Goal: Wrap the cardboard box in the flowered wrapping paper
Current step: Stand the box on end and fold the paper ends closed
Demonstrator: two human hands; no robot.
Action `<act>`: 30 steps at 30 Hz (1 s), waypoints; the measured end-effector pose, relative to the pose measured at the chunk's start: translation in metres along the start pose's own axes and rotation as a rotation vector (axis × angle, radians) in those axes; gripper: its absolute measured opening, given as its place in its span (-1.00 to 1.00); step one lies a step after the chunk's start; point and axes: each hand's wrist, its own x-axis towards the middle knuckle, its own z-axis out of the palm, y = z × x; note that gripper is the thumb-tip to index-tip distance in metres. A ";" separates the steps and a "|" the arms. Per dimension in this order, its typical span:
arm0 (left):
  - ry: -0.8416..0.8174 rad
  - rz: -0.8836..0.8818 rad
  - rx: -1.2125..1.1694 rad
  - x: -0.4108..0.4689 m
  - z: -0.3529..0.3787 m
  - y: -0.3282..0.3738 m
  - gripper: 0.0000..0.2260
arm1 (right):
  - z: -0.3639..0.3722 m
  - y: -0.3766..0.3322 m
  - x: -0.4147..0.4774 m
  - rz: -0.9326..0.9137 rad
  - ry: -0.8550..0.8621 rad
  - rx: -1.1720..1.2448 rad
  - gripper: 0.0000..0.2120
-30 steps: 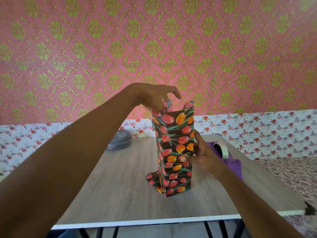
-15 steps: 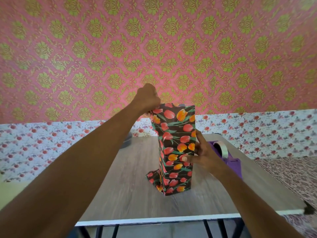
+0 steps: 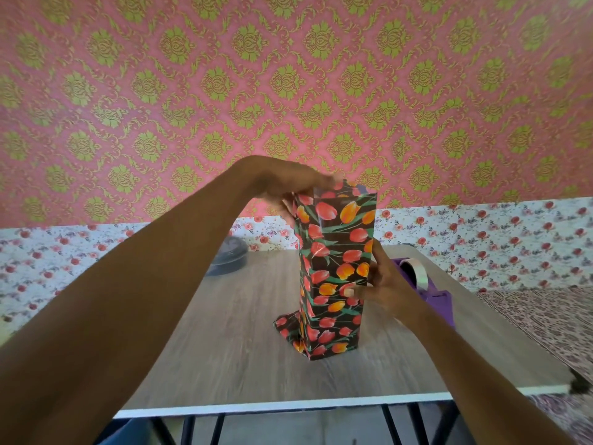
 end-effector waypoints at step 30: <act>1.008 0.486 -0.313 -0.007 0.110 -0.093 -0.84 | 0.016 -0.023 0.001 0.059 -0.005 -0.029 -0.10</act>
